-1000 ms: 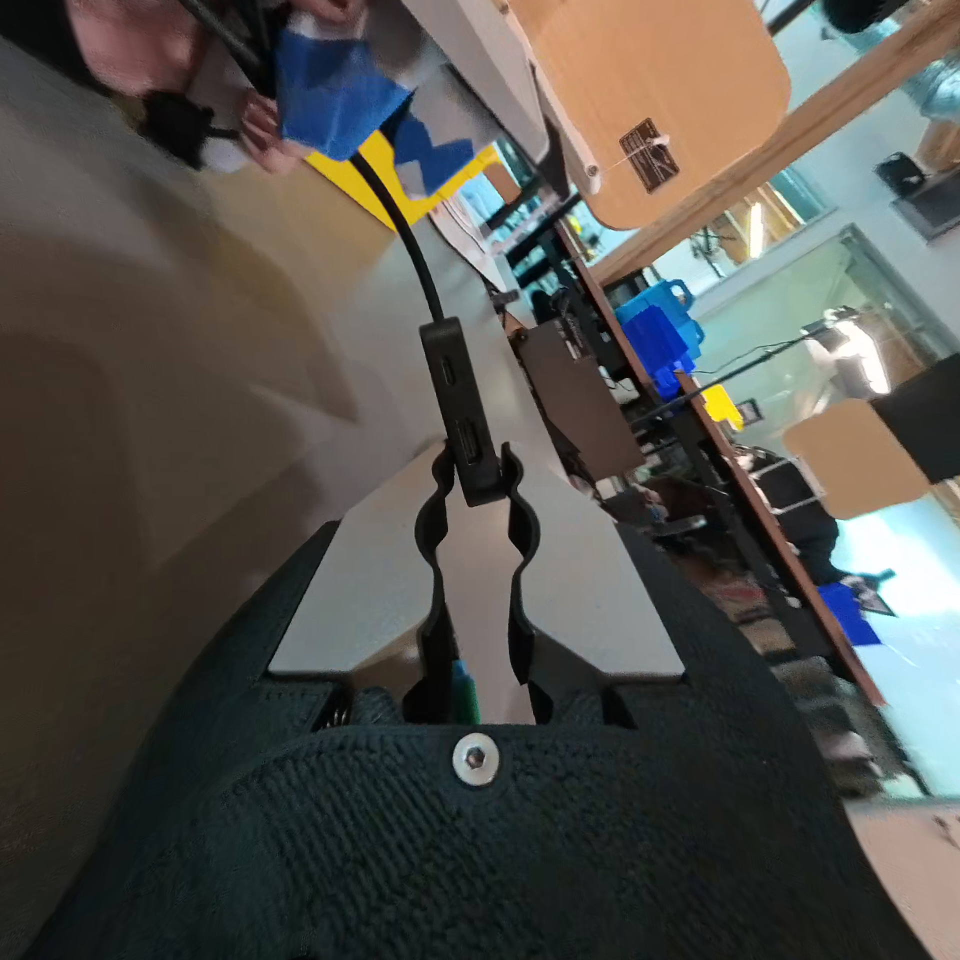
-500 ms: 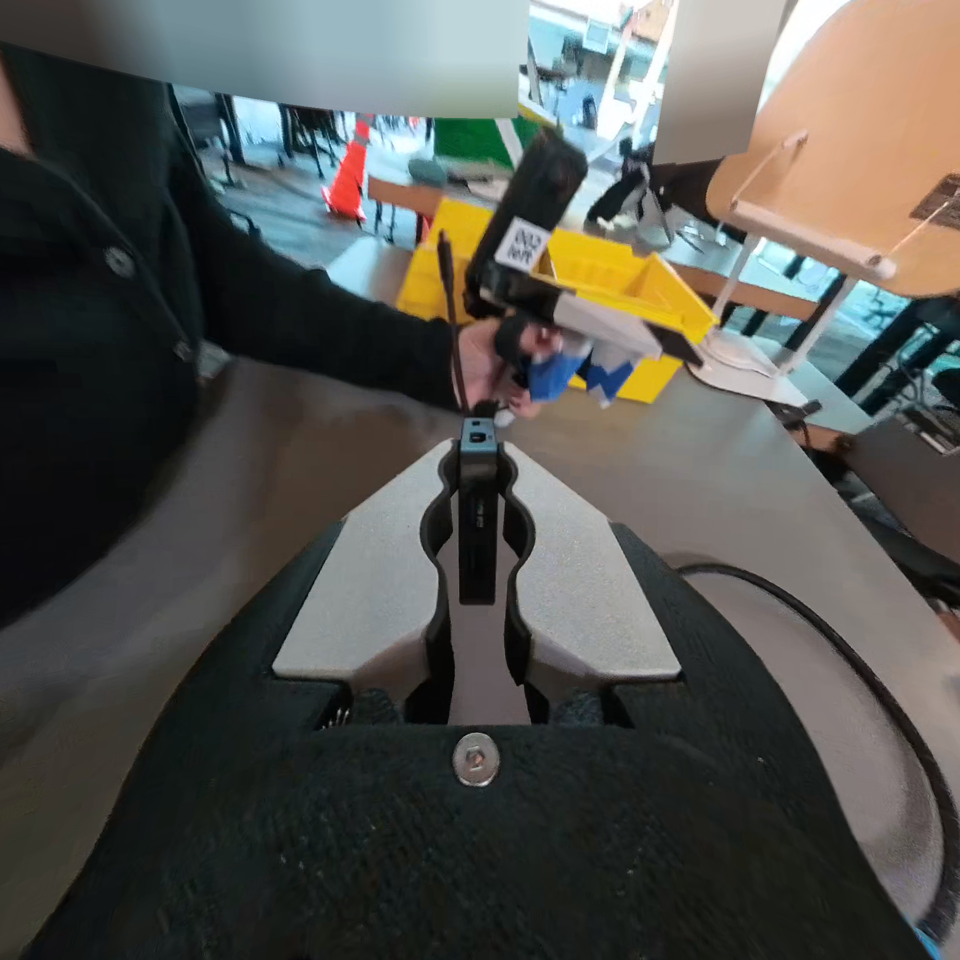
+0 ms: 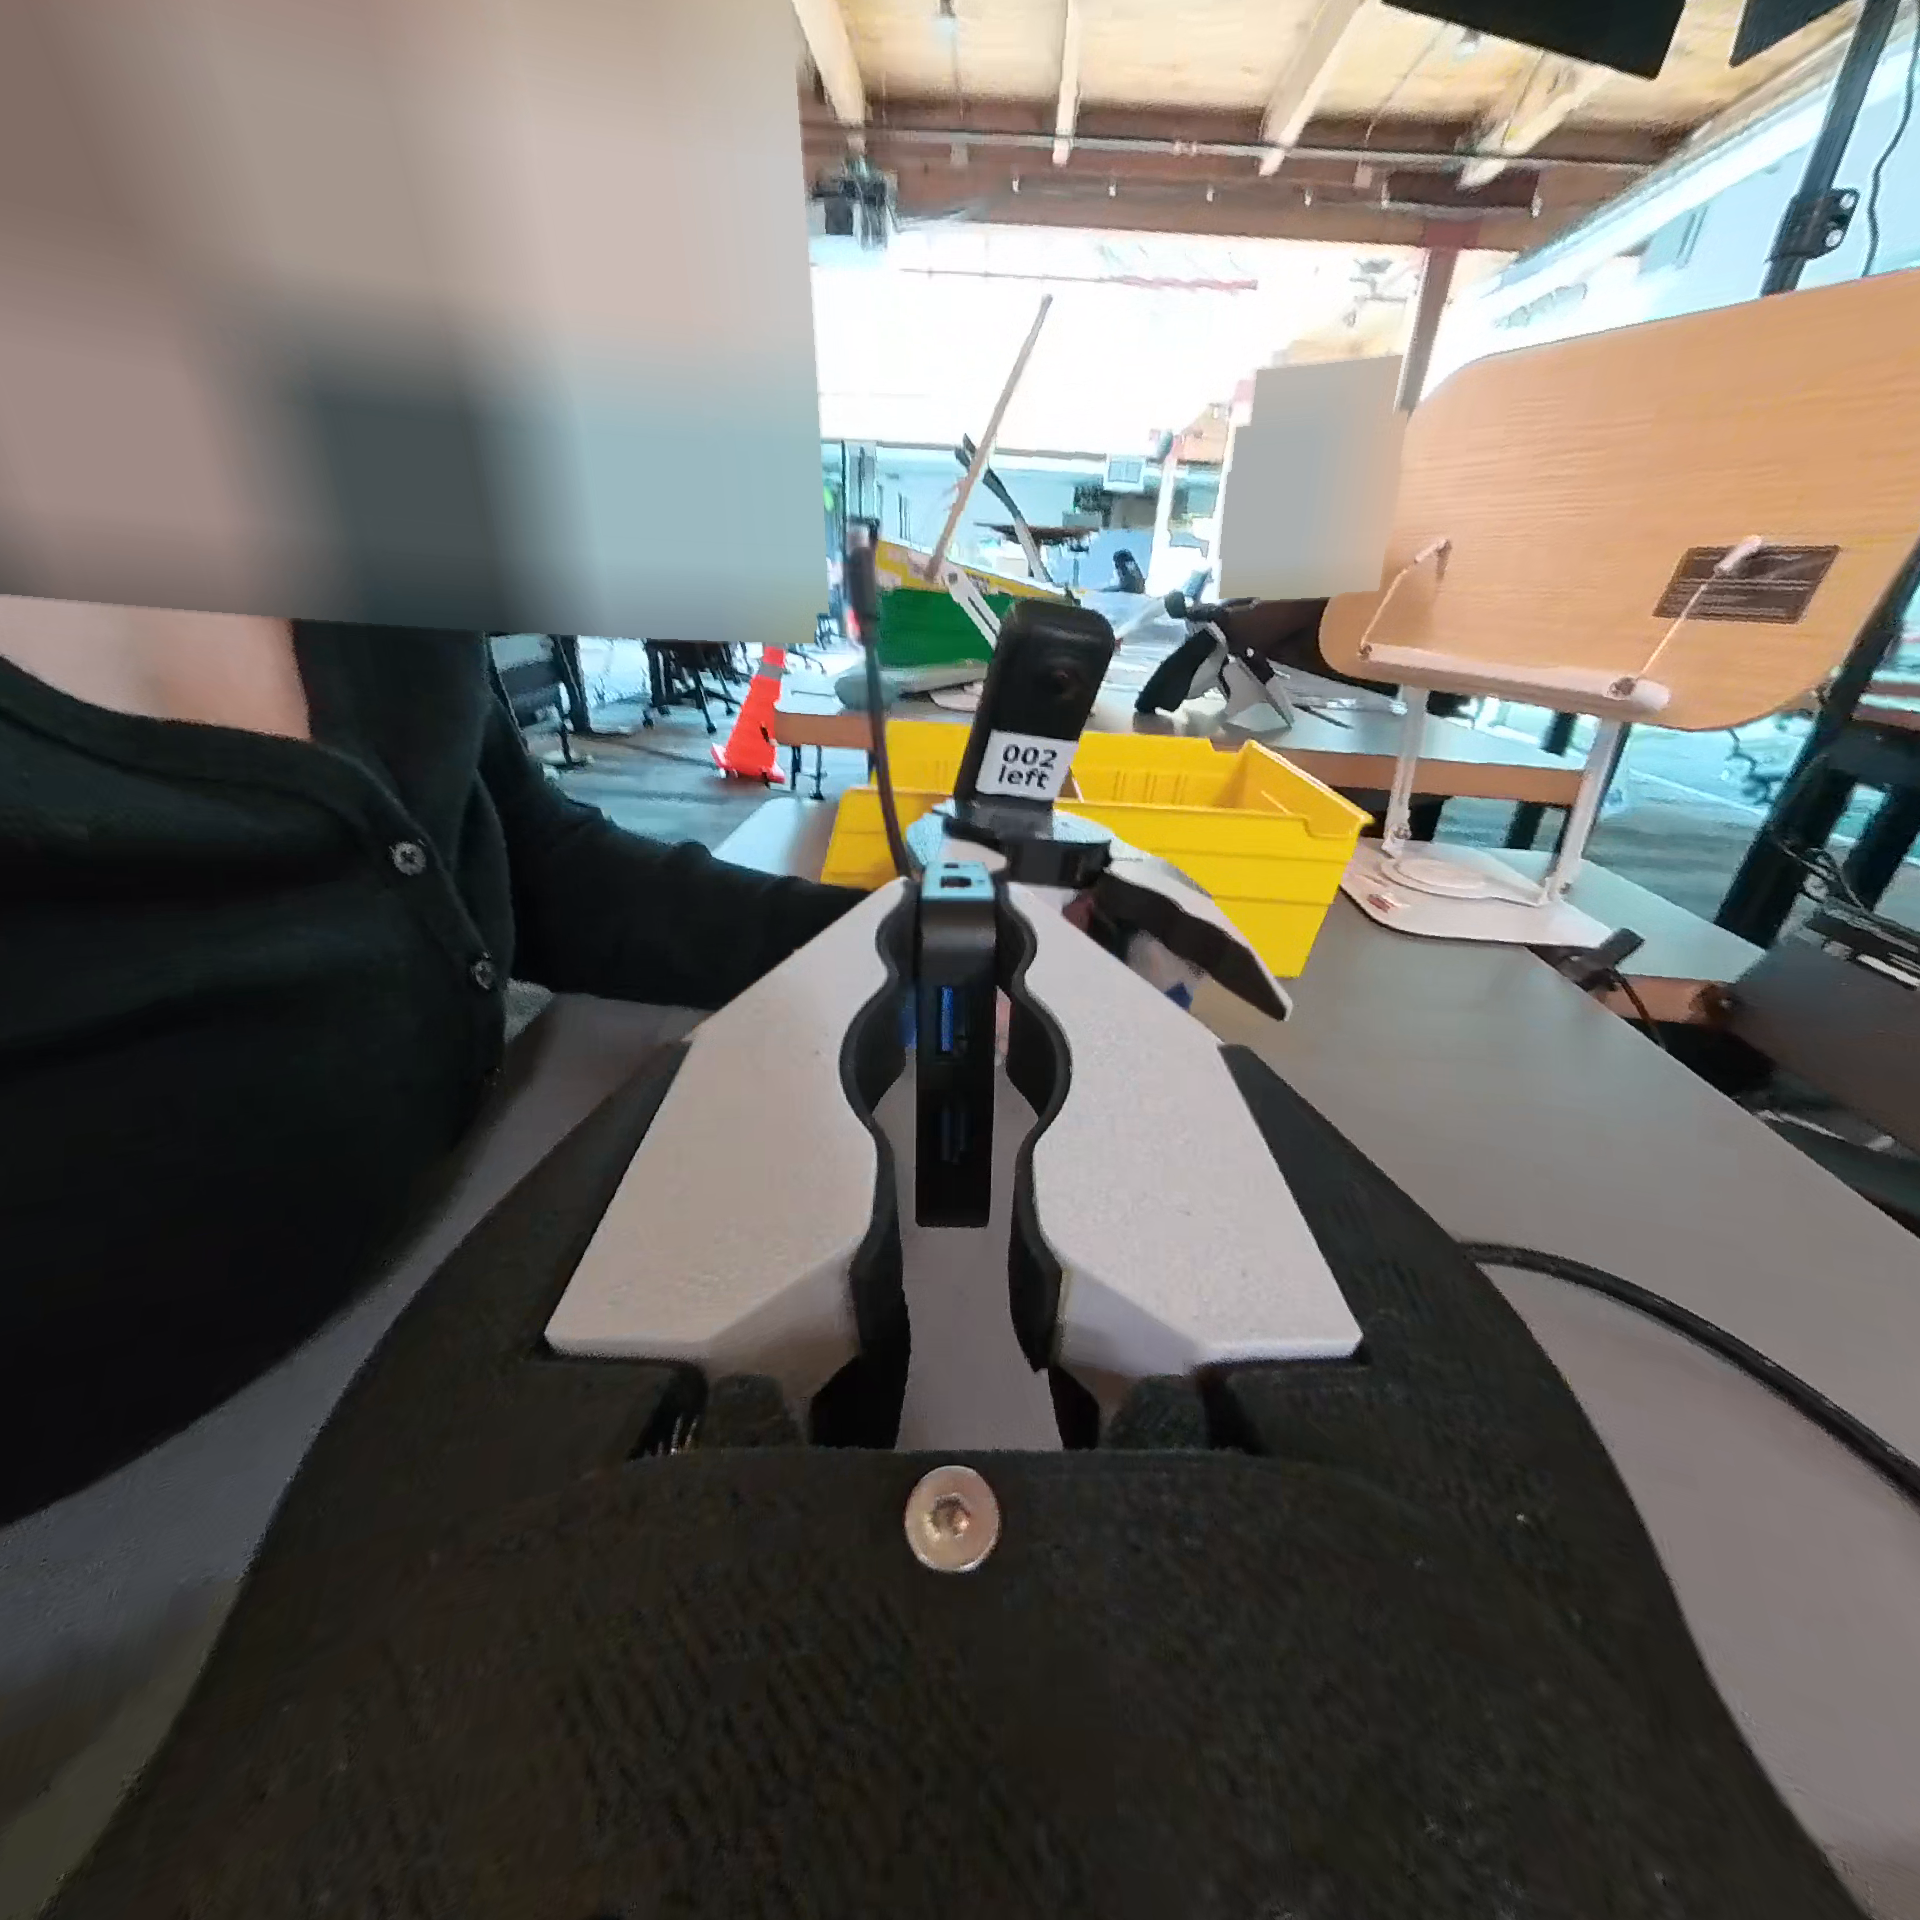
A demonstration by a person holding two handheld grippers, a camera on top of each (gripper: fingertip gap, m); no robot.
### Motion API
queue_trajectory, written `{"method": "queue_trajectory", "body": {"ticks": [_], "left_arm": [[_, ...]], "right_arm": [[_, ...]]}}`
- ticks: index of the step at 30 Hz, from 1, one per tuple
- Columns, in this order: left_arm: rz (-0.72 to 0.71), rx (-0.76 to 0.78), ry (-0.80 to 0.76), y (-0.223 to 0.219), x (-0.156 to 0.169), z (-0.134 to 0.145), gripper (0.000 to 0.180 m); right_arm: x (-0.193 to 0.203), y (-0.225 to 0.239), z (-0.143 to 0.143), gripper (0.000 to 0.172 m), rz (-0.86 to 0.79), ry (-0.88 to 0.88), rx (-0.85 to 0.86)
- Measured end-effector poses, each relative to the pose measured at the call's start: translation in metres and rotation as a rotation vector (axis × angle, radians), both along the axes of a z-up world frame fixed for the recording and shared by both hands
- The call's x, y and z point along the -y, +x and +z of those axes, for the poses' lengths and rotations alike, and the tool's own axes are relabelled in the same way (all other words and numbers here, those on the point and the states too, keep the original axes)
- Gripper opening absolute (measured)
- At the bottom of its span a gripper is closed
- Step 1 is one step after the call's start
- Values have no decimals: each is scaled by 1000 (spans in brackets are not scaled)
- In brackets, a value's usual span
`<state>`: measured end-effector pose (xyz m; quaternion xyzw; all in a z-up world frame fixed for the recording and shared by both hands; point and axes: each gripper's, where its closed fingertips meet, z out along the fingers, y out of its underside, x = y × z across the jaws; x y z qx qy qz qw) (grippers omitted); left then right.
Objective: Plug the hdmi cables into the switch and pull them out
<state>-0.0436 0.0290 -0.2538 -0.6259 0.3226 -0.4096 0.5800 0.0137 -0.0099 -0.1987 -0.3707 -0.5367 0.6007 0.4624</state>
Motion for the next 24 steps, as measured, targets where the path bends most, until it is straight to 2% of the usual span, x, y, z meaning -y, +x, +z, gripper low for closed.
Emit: {"method": "queue_trajectory", "body": {"ticks": [3,8,12,16,24], "left_arm": [[-46,28,-11,2,5,1,102],[-90,18,-31,9,10,-1,91],[-175,21,-46,24,22,-2,84],[-233,63,-76,33,30,1,77],[-232,140,-112,28,25,7,70]], "right_arm": [[1,5,15,11,40,-78,-94],[-7,15,35,11,62,-196,-233],[-17,0,17,11,-31,-182,-173],[-17,-14,-2,11,-52,-168,-100],[-19,-31,-25,11,-109,-128,-13]]}}
